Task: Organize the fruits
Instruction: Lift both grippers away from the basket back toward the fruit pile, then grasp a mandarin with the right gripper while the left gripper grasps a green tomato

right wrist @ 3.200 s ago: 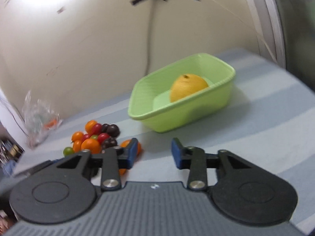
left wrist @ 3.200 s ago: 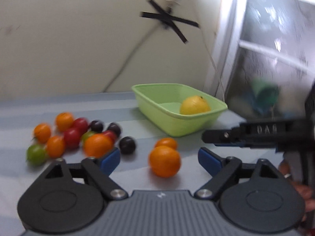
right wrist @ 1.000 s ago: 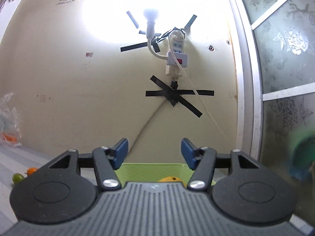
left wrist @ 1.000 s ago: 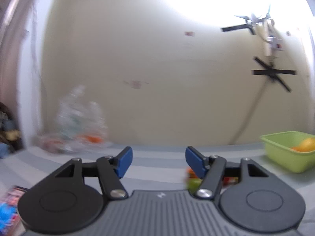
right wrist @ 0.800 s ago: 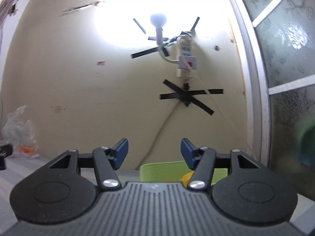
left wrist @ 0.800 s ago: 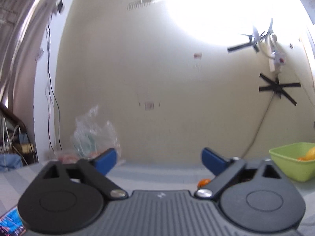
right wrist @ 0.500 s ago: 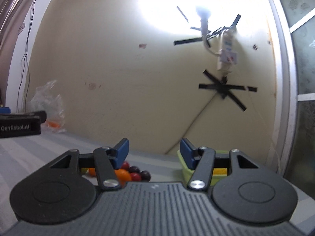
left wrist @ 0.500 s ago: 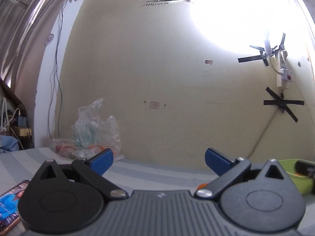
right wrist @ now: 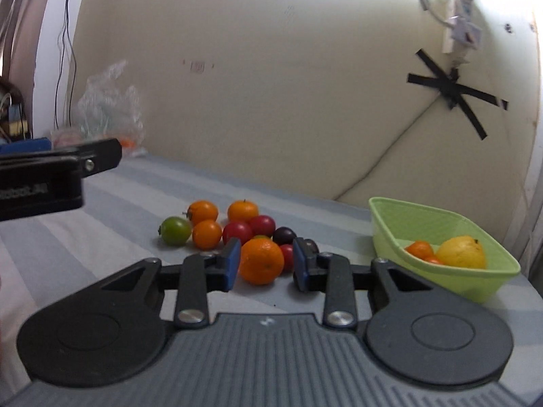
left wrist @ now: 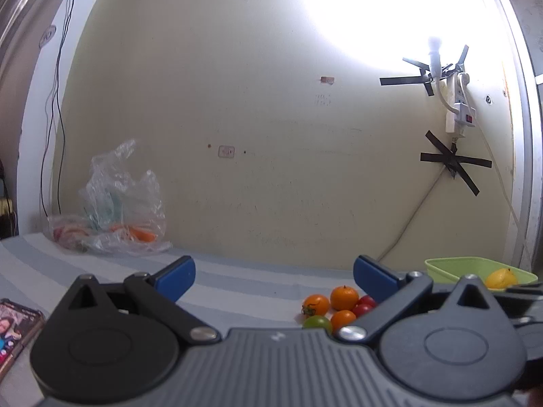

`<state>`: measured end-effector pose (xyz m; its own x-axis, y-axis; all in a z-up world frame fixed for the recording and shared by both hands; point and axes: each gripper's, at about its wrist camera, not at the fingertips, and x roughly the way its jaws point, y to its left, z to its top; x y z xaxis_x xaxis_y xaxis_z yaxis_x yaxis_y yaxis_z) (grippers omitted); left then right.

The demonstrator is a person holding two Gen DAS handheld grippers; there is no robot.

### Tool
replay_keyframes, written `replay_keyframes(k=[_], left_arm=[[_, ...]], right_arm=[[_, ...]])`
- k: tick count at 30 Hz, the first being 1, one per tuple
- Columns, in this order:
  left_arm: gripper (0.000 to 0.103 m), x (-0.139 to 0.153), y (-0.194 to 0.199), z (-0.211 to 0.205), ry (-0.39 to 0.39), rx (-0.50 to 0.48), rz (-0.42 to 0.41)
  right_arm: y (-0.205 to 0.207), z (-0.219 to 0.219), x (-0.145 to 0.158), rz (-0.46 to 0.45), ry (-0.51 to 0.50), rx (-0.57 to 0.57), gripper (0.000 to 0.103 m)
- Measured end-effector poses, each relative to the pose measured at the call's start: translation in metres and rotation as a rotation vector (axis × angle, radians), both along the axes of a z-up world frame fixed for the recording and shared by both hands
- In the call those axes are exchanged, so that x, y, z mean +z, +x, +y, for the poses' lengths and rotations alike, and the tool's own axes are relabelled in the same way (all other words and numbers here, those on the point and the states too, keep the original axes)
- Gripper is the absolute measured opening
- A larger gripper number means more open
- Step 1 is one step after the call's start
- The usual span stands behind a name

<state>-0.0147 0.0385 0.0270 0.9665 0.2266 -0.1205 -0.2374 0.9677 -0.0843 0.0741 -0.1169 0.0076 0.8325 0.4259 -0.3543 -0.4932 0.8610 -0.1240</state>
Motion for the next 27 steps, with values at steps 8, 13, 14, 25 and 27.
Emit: replay_keyframes(k=[8, 13, 14, 25, 27], left_arm=[[0.103, 0.0, -0.002, 0.002, -0.008, -0.012, -0.004], [0.103, 0.0, 0.016, 0.008, -0.041, -0.089, 0.095], [0.103, -0.001, 0.027, 0.01, -0.046, -0.11, 0.153], [0.069, -0.021, 0.118, 0.019, -0.127, -0.251, 0.484], [0.065, -0.023, 0.117, 0.023, -0.161, -0.265, 0.477]], right_arm=[[0.04, 0.027, -0.011, 0.159, -0.14, 0.007, 0.041], [0.025, 0.014, -0.006, 0.16, -0.085, 0.007, 0.038], [0.017, 0.007, -0.005, 0.163, -0.06, 0.013, 0.038], [-0.019, -0.029, -0.007, 0.248, 0.059, 0.057, 0.038], [-0.017, -0.032, -0.007, 0.264, 0.086, 0.059, 0.038]])
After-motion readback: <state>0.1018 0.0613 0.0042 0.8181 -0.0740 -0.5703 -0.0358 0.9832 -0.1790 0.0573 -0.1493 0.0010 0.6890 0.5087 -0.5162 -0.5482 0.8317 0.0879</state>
